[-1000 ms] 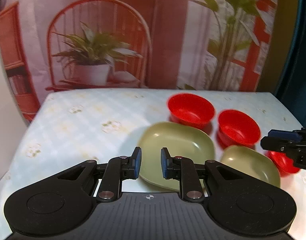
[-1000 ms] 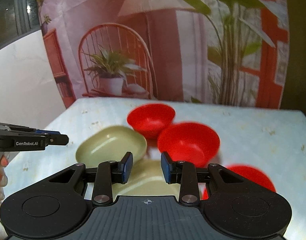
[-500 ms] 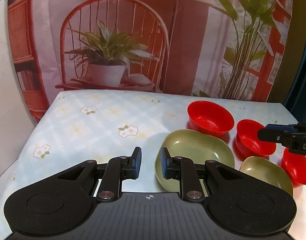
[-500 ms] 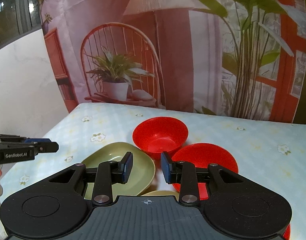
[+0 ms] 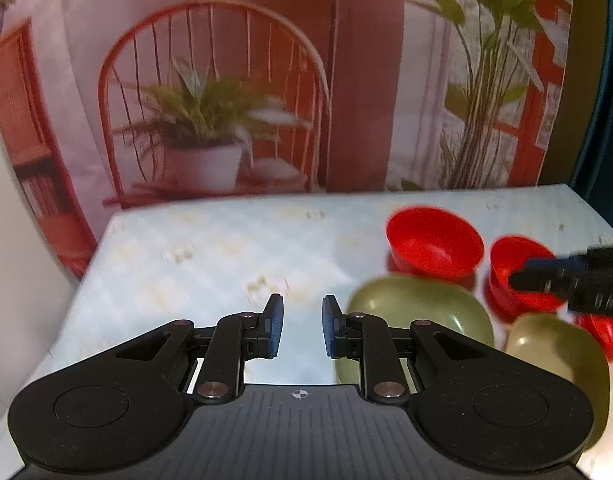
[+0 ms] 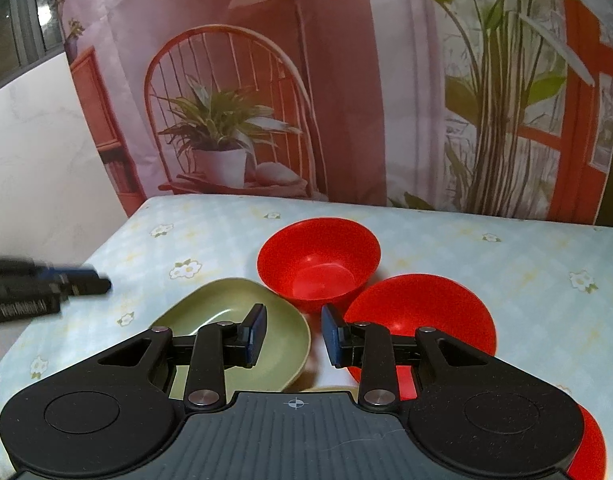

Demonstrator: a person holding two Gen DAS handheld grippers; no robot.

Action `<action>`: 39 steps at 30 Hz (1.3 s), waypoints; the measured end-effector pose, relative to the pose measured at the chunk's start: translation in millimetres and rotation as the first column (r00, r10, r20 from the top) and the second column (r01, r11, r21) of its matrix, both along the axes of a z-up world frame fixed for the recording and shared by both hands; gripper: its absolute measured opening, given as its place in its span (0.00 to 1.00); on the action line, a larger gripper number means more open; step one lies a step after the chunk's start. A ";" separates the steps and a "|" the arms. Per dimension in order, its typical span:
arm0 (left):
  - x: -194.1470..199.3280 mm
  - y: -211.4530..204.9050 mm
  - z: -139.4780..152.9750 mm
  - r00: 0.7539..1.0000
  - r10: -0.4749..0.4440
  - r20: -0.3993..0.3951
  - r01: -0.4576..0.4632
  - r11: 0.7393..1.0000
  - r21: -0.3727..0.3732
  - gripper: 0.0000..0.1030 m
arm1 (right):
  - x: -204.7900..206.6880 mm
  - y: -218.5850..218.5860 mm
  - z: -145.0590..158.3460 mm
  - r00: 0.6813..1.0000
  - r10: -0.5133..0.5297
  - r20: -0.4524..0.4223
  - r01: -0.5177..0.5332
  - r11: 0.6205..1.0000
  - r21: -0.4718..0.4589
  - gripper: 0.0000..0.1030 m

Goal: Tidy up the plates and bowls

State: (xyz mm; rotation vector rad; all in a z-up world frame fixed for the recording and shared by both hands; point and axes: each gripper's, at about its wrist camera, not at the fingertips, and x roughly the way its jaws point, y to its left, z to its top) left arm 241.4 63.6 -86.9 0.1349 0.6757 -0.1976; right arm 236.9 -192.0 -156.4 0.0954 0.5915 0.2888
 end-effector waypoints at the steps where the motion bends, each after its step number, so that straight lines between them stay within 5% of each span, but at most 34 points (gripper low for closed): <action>1: 2.5 1.6 3.8 1.000 -0.001 0.005 0.001 1.000 -0.002 0.21 | 2.3 1.2 -1.0 1.000 0.002 -0.006 -0.002 1.000 0.005 0.28; 12: 8.4 -6.0 -39.7 0.991 -0.050 -0.121 0.040 0.996 -0.085 0.24 | 22.0 18.1 -20.1 0.997 0.015 -0.079 -0.017 0.999 -0.029 0.28; 16: 6.6 -3.1 -51.2 0.988 -0.056 -0.141 0.041 0.993 -0.107 0.36 | 28.3 20.2 -28.0 0.994 0.004 -0.110 -0.009 0.999 -0.042 0.28; 34: 2.2 3.7 -82.7 0.974 -0.048 -0.222 0.008 0.984 -0.179 0.36 | 43.2 26.2 -47.7 0.983 -0.011 -0.183 -0.001 0.998 -0.064 0.23; 39: 3.0 2.7 -81.9 0.975 -0.039 -0.217 -0.004 0.981 -0.192 0.18 | 44.2 27.7 -49.5 0.981 -0.013 -0.191 0.001 0.998 -0.061 0.17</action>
